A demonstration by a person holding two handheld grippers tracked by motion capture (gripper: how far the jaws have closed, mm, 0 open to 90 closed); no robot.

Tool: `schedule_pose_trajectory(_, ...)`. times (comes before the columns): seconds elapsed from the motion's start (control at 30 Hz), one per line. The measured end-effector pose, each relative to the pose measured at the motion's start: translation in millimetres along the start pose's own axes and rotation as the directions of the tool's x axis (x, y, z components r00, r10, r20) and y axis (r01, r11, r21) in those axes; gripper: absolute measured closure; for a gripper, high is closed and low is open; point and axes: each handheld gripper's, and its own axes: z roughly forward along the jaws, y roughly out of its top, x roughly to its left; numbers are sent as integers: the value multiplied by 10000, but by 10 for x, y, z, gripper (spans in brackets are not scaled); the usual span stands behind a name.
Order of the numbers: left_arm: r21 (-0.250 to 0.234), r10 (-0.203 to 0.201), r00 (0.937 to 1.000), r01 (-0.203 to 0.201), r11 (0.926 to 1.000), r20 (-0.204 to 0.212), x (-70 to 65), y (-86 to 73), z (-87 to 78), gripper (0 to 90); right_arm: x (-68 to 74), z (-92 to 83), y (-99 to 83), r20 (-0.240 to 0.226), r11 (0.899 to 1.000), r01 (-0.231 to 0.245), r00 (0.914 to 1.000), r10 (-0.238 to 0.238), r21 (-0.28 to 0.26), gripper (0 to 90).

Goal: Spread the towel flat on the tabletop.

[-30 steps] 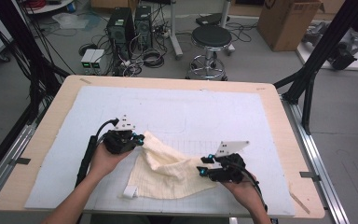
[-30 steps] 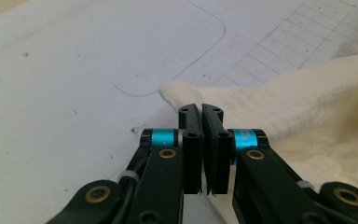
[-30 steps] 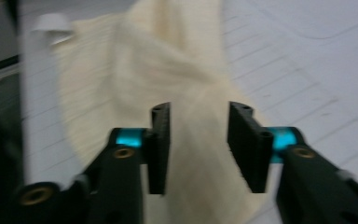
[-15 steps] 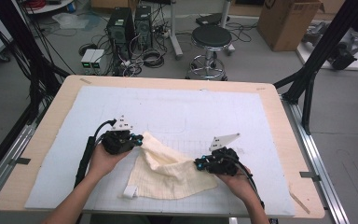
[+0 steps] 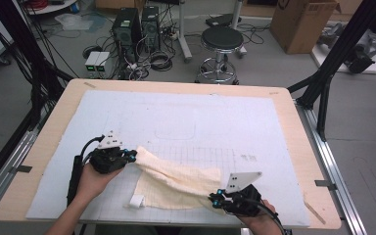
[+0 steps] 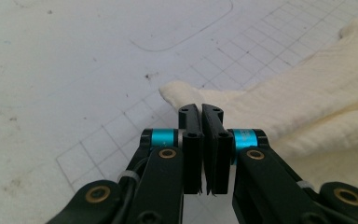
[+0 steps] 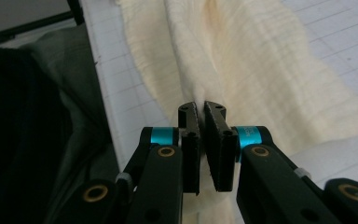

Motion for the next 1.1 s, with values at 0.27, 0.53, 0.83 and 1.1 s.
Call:
schedule_pose_trajectory(0.27,-26,1,10000,-1,10000,-15,-4,-97,37,863,-84,-39,172,-372,9973,-247,9991,222,-687,584)
schedule_pose_trajectory(0.53,-176,109,9999,-109,9998,21,-11,-108,39,862,-525,47,421,619,9933,-728,9950,785,-903,559)
schedule_pose_trajectory(0.83,-190,124,9999,-122,9997,69,-11,-124,51,862,-856,423,300,634,9818,-1886,9803,1869,227,558)
schedule_pose_trajectory(1.1,-187,68,9999,-66,9998,98,-7,-128,63,862,-868,484,273,393,9792,-1886,9817,1861,748,830)
